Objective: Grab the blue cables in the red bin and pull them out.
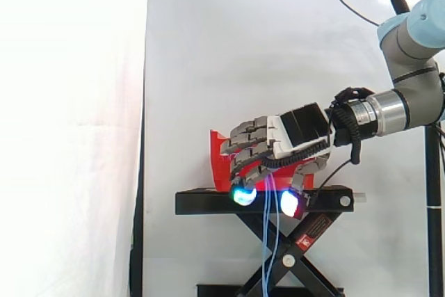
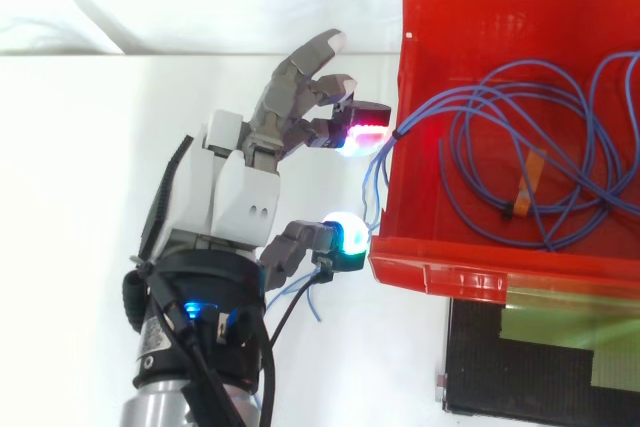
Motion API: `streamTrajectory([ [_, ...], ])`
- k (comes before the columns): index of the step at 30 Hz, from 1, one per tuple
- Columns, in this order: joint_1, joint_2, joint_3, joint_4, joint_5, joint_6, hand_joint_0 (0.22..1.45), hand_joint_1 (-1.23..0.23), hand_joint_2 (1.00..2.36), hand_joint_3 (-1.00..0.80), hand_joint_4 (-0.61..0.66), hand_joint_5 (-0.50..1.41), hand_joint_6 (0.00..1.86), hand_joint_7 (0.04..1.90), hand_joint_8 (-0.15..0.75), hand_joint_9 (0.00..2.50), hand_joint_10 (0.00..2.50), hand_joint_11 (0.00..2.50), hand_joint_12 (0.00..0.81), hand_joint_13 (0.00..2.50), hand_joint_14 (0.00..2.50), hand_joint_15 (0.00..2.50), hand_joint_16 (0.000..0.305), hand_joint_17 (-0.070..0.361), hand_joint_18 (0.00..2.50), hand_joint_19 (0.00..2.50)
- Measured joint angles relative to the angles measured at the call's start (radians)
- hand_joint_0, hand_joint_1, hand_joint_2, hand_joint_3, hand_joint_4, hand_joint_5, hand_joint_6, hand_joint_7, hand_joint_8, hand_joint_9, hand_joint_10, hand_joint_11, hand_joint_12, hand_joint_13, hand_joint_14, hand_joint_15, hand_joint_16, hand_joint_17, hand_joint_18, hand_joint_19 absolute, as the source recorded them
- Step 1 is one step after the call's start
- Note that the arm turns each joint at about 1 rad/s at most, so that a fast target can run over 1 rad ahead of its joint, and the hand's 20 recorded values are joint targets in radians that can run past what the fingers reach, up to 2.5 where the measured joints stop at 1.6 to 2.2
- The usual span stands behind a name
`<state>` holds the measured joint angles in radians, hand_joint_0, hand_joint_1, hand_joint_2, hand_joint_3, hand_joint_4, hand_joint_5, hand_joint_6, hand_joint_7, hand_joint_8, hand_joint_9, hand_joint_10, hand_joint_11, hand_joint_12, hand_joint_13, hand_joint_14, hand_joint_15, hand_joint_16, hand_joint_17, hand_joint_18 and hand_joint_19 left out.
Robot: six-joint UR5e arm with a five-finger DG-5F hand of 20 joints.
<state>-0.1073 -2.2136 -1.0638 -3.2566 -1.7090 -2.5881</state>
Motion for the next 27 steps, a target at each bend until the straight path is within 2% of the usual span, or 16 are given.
streamTrajectory([
  [13, -0.007, 0.0, -0.001, 0.002, 0.0, -0.025, 0.72, -0.97, 1.0, -1.0, 0.13, 0.78, 0.01, 0.62, 0.244, 0.62, 0.02, 0.54, 0.341, 0.38, 0.01, 0.35, 0.046, 0.104, 0.25, 0.47],
  [24, -0.014, 0.0, -0.001, 0.003, 0.0, -0.033, 0.73, -0.98, 1.0, -1.0, 0.1, 0.77, 0.0, 0.71, 0.242, 0.63, 0.02, 0.57, 0.339, 0.38, 0.01, 0.36, 0.046, 0.103, 0.25, 0.48],
  [27, -0.016, 0.0, -0.001, 0.003, 0.0, -0.034, 0.73, -0.99, 1.0, -1.0, 0.1, 0.76, 0.13, 0.66, 0.241, 0.63, 0.02, 0.58, 0.339, 0.38, 0.01, 0.36, 0.046, 0.103, 0.25, 0.47],
])
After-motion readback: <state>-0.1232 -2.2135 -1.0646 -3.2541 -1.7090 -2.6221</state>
